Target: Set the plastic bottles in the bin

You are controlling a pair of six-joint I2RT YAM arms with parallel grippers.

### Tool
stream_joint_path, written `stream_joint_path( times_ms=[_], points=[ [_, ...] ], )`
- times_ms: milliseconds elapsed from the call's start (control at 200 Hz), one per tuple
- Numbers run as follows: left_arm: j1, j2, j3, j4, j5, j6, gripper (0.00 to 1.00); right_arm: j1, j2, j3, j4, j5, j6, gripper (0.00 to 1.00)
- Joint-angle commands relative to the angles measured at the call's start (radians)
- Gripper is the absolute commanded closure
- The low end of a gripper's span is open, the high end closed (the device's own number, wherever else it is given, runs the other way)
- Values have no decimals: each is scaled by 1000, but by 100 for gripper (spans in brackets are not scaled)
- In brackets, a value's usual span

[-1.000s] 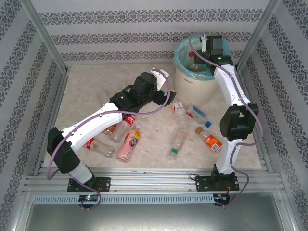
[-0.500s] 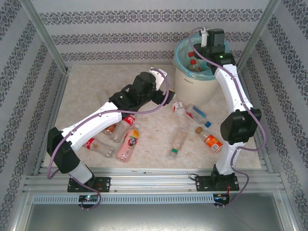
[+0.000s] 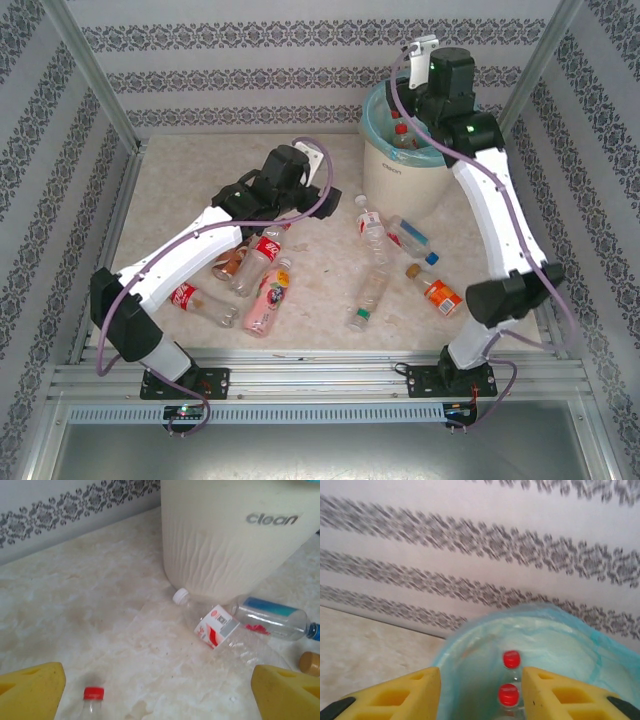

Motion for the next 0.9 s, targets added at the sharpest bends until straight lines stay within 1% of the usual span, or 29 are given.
stream_joint_path(
  times_ms=[0,95,255,345,465,565,709,894],
  points=[
    [33,-70,14,-157,-23,-47,7,57,-102,-83,35,-10,-16,53],
    [80,-117,-50,-231,-12,-64,8,125,-175,-187,65,-19,-14,53],
    [178,-196,-228,-286,17,-61,10,220,-267,-348,124,-44,-2,53],
    [222,-226,-327,-291,31,-53,11,265,-305,-439,156,-48,14,53],
    [273,-236,-436,-266,85,-41,14,309,-326,-523,169,-55,42,53],
    [293,-198,-481,-253,106,-33,17,338,-334,-573,173,-61,63,52],
    [295,-123,-496,-241,122,-29,23,357,-353,-624,184,-60,88,52],
    [295,-62,-524,-201,138,-30,26,364,-376,-674,187,-49,99,52]
  ],
)
